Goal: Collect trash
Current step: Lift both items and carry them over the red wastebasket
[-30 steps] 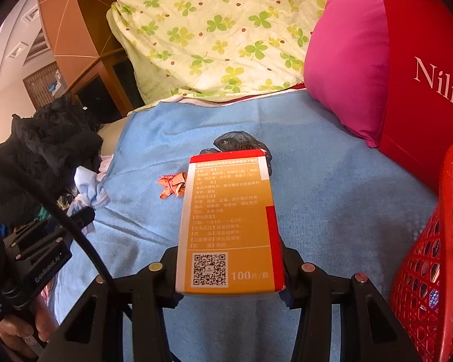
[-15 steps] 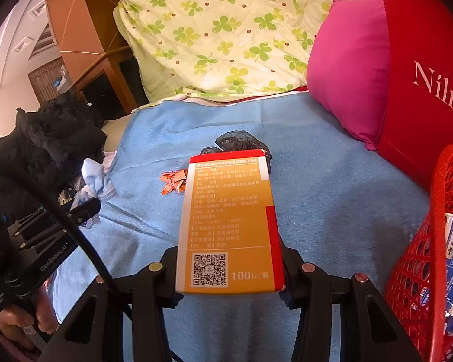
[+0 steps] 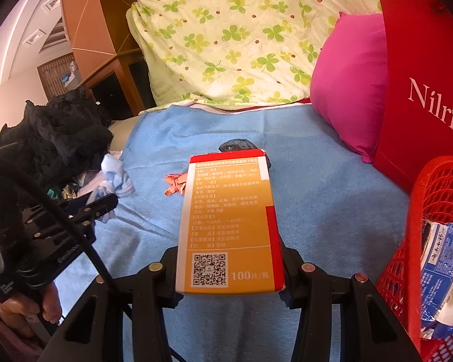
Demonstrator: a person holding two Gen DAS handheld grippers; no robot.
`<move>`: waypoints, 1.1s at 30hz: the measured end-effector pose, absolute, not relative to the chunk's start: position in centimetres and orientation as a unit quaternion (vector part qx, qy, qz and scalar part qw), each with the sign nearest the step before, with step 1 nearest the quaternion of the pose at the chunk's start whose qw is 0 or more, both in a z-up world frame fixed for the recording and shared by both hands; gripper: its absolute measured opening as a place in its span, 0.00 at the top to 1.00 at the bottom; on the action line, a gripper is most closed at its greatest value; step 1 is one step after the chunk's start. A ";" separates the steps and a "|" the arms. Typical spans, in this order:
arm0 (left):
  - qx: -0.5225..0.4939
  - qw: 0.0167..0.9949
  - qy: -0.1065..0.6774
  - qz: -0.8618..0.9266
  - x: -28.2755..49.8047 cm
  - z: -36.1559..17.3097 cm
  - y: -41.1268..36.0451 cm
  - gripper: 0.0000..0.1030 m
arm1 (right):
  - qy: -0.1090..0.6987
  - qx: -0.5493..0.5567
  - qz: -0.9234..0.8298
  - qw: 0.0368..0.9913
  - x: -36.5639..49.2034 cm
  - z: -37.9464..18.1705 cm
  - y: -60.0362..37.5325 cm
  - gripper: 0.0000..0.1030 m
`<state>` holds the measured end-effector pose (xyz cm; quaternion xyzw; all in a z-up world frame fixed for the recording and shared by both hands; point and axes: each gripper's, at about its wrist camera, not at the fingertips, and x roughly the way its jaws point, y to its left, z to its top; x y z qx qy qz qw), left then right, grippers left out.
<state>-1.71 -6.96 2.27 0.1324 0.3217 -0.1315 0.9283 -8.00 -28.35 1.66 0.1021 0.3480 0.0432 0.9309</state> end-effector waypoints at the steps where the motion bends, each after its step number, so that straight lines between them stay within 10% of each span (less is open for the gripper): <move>1: 0.134 0.928 0.322 -0.132 -1.7 2.2 -7.0 0.76 | 0.347 0.102 0.043 0.931 -8.2 1.7 -28.3 0.52; 33: 0.120 0.926 0.336 -0.124 -9.0 -1.9 -8.6 0.76 | 0.195 0.072 0.066 0.976 -13.4 6.4 -29.3 0.52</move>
